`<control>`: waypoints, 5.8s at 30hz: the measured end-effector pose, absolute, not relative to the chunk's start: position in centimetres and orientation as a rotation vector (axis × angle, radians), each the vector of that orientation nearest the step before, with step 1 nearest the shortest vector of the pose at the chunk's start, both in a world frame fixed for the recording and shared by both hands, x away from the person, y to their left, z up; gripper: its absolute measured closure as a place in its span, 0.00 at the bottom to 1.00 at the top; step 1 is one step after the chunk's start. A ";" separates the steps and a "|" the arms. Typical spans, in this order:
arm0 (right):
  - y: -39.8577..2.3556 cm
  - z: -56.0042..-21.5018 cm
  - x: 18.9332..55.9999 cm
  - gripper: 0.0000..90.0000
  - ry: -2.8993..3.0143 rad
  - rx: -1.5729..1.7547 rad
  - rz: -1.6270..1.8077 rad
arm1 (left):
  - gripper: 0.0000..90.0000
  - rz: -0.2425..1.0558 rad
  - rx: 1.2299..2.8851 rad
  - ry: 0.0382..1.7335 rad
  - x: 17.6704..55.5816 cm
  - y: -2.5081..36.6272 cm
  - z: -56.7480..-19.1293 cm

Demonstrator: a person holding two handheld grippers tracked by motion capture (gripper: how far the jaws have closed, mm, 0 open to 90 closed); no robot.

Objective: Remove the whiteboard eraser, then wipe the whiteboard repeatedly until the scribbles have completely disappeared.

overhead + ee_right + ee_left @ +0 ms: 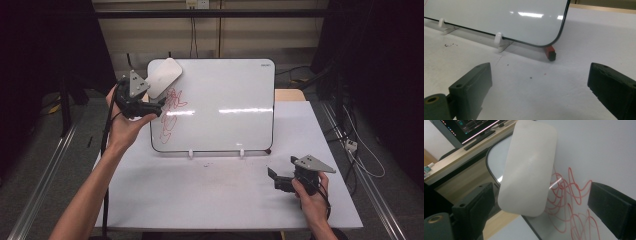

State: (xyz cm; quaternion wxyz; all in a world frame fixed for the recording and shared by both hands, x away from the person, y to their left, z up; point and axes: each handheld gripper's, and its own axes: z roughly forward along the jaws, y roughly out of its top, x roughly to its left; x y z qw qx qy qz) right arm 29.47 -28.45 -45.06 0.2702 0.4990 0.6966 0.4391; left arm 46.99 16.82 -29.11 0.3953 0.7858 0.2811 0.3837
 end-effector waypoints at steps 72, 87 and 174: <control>-28.6 -45.2 29.5 0.06 1.879 1.357 1.188 | 0.34 0.839 2.154 0.722 53.8 14.7 -27.7; -28.5 -45.2 29.6 0.06 1.882 1.357 1.182 | 0.34 0.800 2.054 0.718 52.4 16.7 -26.1; -28.3 -45.2 29.6 0.06 1.886 1.350 1.190 | 0.34 1.016 2.067 0.620 48.4 13.8 -32.9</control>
